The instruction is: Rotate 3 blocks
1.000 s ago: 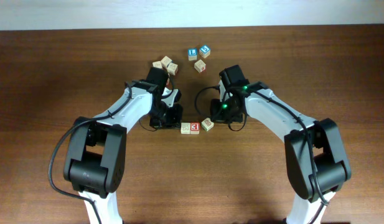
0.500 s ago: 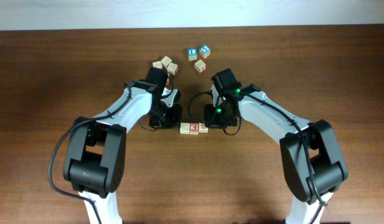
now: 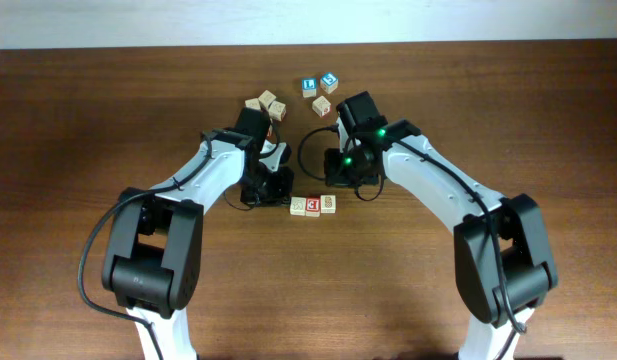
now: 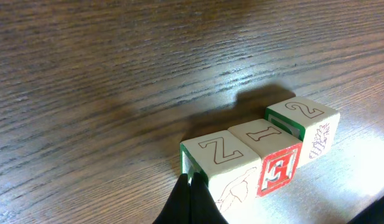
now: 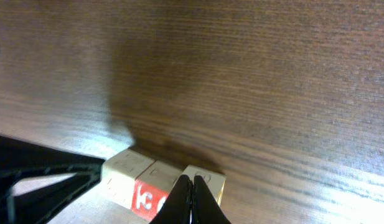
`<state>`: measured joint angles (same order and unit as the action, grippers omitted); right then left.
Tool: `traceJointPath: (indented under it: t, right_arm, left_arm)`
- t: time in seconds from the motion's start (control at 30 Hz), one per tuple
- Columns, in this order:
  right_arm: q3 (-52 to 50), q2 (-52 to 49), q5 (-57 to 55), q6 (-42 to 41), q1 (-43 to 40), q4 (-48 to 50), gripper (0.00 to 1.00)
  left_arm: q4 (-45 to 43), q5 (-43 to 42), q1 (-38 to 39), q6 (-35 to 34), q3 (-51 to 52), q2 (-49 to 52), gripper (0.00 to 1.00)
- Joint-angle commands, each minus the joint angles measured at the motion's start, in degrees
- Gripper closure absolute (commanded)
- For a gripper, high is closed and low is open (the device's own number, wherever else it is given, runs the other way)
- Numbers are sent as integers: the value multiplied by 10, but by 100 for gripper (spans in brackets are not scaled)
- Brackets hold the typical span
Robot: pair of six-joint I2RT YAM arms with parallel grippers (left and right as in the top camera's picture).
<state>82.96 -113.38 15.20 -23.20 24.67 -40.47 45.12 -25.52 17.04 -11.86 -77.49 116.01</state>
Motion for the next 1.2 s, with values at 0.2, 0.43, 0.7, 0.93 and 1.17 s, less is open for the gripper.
traceJointPath:
  t: [0.2,0.43,0.7,0.93,1.17]
  right_arm:
    - [9,-56,-14,-13,20,3,96]
    - [9,-56,-9,-13,20,0,96]
    - [9,-56,-6,-13,20,-3,96]
    - [9,-56,-5,-13,20,-7,96]
    - [9,-56,-2,-8,20,-1,96]
  left_arm:
    - [-2,-10,2,-5,7,4,100]
    - [-2,-10,2,-5,7,4,100]
    - [-2,-10,2,-5,7,4,100]
    - [-3,-10,2,-5,7,4,100]
    - [-4,-10,2,-5,7,4,100]
